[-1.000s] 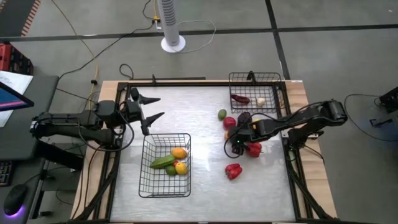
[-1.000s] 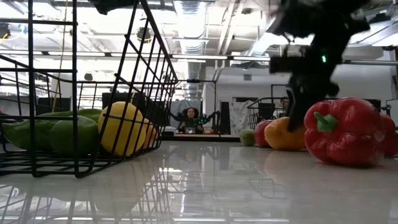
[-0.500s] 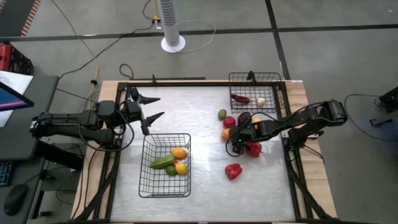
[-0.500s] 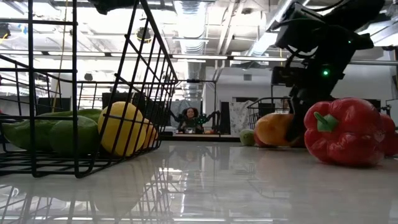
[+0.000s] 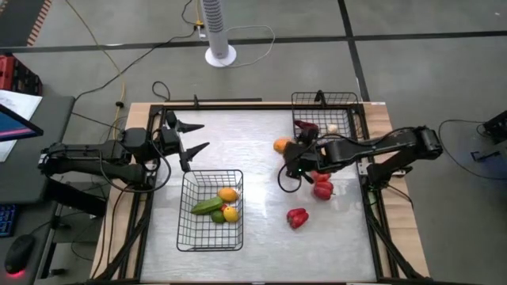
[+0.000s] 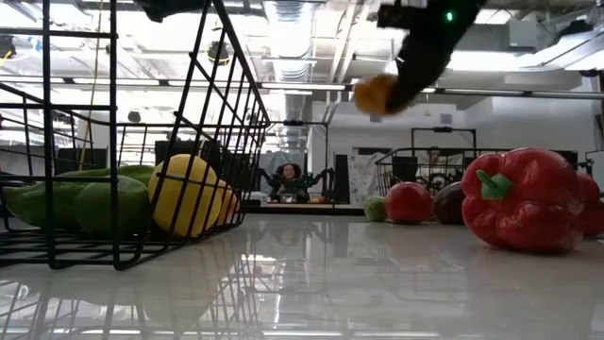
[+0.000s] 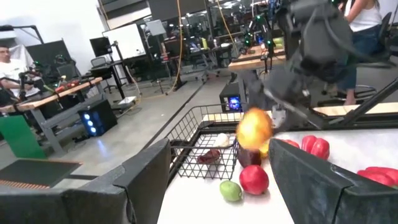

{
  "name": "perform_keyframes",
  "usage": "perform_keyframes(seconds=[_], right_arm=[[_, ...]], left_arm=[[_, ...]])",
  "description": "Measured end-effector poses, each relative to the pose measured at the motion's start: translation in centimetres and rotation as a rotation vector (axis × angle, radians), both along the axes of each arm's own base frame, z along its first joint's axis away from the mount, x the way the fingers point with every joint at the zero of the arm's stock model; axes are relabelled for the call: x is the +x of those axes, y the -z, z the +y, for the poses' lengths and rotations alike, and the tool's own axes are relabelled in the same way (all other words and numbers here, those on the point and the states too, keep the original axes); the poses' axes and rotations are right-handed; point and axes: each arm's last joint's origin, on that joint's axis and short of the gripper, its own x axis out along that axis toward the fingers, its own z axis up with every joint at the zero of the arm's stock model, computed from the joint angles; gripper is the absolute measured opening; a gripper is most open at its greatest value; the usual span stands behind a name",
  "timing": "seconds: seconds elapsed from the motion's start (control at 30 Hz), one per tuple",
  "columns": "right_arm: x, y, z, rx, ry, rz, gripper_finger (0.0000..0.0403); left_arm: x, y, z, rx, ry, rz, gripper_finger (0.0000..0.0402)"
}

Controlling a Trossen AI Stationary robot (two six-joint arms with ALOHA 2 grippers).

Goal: Sort produce into baskets
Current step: Put the mango into the top wire basket, then put the bell pepper into the top wire basket

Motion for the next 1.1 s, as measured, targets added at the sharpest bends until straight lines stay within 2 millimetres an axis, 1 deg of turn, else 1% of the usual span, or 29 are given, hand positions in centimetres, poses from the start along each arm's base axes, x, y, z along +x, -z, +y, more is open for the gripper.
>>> perform_keyframes(seconds=[0.07,0.1,0.17,0.27,0.4,0.47,0.53,0.67,0.83,0.9,1.0,1.1], right_arm=[[-0.3,-1.0,-0.4,-0.107,0.063,0.021,0.0295],[-0.6,-1.2,-0.8,-0.149,0.091,0.044,0.0295],[-1.1,-1.1,-1.7,-0.175,0.134,0.105,0.0296],[-2.3,-0.5,-3.7,-0.126,0.23,0.19,0.0296],[-4.0,0.8,-6.3,-0.075,0.356,0.293,0.0296],[-4.6,1.3,-7.2,-0.04,0.372,0.329,0.03],[-4.6,1.5,-7.8,0.009,0.364,0.333,0.0311],[-4.3,1.7,-8.0,0.03,0.327,0.321,0.0349],[-4.4,1.7,-8.1,0.03,0.331,0.324,0.039],[-4.5,1.6,-8.1,0.03,0.331,0.327,0.0397],[-4.6,1.4,-7.8,0.029,0.323,0.321,0.0396],[-4.9,1.0,-7.0,0.066,0.293,0.304,0.0392]], left_arm=[[0.0,0.0,0.0,-0.001,0.0,0.003,0.0258],[0.0,0.1,0.0,-0.001,0.0,0.005,0.0258],[0.0,0.1,0.0,-0.002,0.0,0.005,0.0258],[0.0,0.1,0.0,-0.002,0.0,0.005,0.0258],[0.0,0.1,0.0,-0.003,0.0,0.005,0.0258],[0.0,0.1,0.0,-0.003,0.0,0.005,0.0258],[0.0,0.1,0.0,-0.003,0.0,0.004,0.0258],[0.0,0.0,0.0,-0.003,0.0,0.004,0.0258],[0.0,0.1,0.0,-0.003,0.0,0.006,0.0258],[0.0,0.1,0.0,-0.004,0.0,0.006,0.0258],[0.0,0.1,0.0,-0.004,0.0,0.005,0.0258],[0.0,0.1,0.0,-0.009,0.0,0.003,0.0258]])
